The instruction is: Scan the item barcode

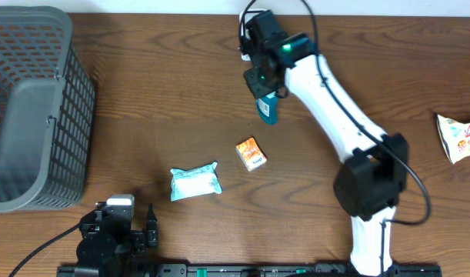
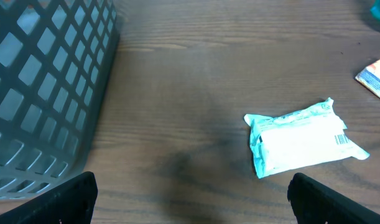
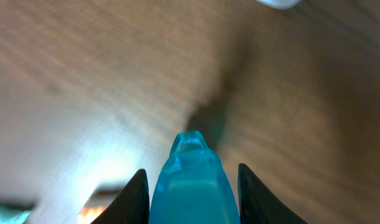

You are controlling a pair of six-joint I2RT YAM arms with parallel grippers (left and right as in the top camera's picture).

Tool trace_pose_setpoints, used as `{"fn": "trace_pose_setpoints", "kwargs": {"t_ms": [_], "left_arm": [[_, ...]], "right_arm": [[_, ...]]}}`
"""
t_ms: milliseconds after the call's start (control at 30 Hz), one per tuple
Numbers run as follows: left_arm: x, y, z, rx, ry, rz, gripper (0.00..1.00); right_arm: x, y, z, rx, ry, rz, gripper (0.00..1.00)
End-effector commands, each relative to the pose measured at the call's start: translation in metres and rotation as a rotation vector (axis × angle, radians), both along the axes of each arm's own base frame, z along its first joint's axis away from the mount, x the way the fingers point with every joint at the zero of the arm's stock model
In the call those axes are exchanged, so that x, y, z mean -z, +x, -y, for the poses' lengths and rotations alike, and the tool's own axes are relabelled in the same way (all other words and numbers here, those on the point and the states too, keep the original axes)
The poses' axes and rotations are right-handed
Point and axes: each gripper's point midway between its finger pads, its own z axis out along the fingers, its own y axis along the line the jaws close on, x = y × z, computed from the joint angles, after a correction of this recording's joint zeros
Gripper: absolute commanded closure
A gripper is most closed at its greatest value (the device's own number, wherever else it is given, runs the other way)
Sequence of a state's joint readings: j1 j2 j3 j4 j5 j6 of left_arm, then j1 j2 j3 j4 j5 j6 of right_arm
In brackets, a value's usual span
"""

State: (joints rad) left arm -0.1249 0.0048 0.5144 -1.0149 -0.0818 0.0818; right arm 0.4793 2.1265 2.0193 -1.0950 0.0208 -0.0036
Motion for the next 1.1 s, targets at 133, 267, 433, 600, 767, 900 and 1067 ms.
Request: {"fn": "trace_pose_setpoints", "kwargs": {"t_ms": [133,267,433,600,767,900,1067], "left_arm": [[0.0,0.0,-0.002,-0.01,0.004,-0.002,0.02],[0.0,0.0,-0.002,-0.01,0.004,-0.002,0.02],[0.0,0.0,-0.002,-0.01,0.004,-0.002,0.02],[0.0,0.0,-0.002,-0.01,0.004,-0.002,0.02],[0.0,0.0,-0.002,-0.01,0.004,-0.002,0.02],[0.0,0.0,-0.002,-0.01,0.004,-0.002,0.02],[0.0,0.0,-0.002,-0.01,0.004,-0.002,0.02]], "right_arm": [[-0.09,-0.061,-0.002,-0.071,0.359,-0.133,0.95],[-0.116,-0.094,-0.009,-0.2,0.566,-0.246,0.94],[-0.119,-0.116,0.01,-0.198,0.602,-0.354,0.95],[-0.117,-0.137,0.023,-0.219,0.576,-0.43,0.96],[-0.12,-0.143,0.023,-0.242,0.577,-0.432,0.96],[-0.124,-0.141,0.018,-0.263,0.613,-0.418,0.97],[-0.12,-0.131,0.019,-0.269,0.584,-0.371,0.98]]}}
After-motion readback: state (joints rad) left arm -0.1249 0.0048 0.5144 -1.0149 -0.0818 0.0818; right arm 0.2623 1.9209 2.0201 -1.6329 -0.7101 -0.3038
